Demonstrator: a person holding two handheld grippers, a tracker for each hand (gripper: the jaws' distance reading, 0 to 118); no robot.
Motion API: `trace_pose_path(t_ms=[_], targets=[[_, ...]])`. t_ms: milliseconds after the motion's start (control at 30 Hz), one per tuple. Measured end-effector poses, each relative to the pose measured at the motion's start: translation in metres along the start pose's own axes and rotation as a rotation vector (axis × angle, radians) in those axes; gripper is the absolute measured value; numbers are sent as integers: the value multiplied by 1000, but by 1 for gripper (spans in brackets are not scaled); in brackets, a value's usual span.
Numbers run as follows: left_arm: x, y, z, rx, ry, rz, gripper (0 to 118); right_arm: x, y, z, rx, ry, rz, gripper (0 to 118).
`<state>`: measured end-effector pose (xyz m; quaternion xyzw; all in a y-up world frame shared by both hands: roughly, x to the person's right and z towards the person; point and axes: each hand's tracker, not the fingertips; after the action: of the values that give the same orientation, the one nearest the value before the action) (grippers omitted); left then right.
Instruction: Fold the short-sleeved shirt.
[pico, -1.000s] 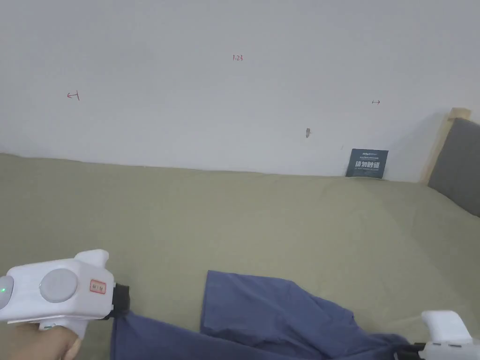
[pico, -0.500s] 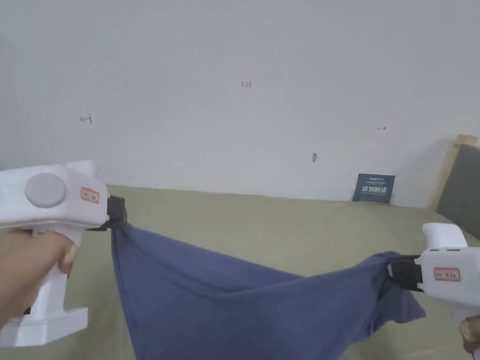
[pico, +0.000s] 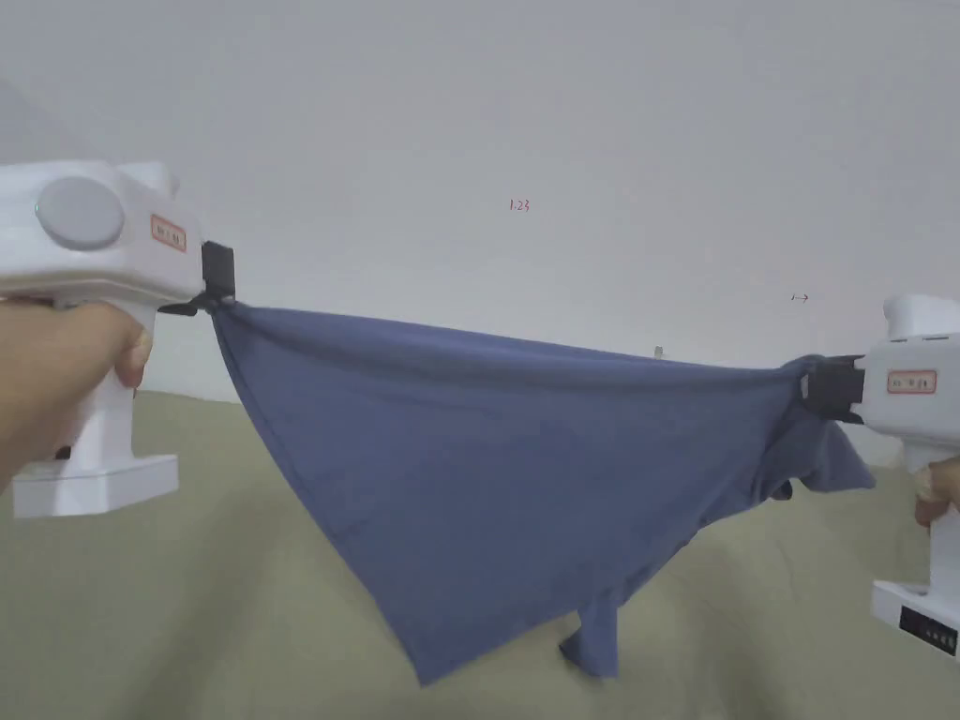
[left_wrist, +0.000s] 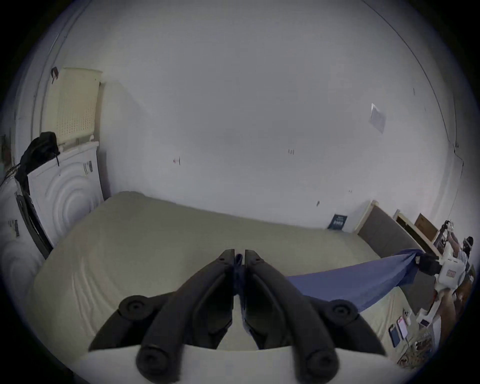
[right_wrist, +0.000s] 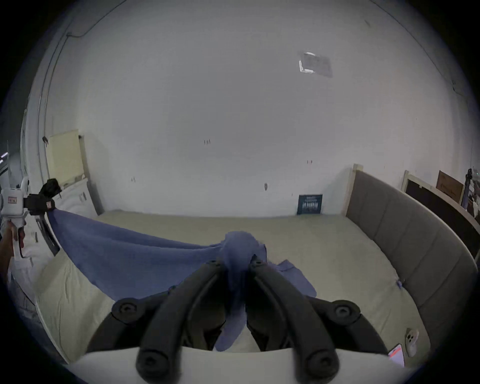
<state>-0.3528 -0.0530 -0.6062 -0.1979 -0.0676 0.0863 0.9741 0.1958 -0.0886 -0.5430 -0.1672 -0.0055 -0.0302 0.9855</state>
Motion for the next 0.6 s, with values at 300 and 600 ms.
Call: trace_pose_path(t_ms=[300,600], targets=[[7,16,-17,50,14,-45,8,-10,13,-31,52,2,-15,14],[-10,-73,-6,13,-21,19,8,-2,-73,-28,-31,2,-61,14]])
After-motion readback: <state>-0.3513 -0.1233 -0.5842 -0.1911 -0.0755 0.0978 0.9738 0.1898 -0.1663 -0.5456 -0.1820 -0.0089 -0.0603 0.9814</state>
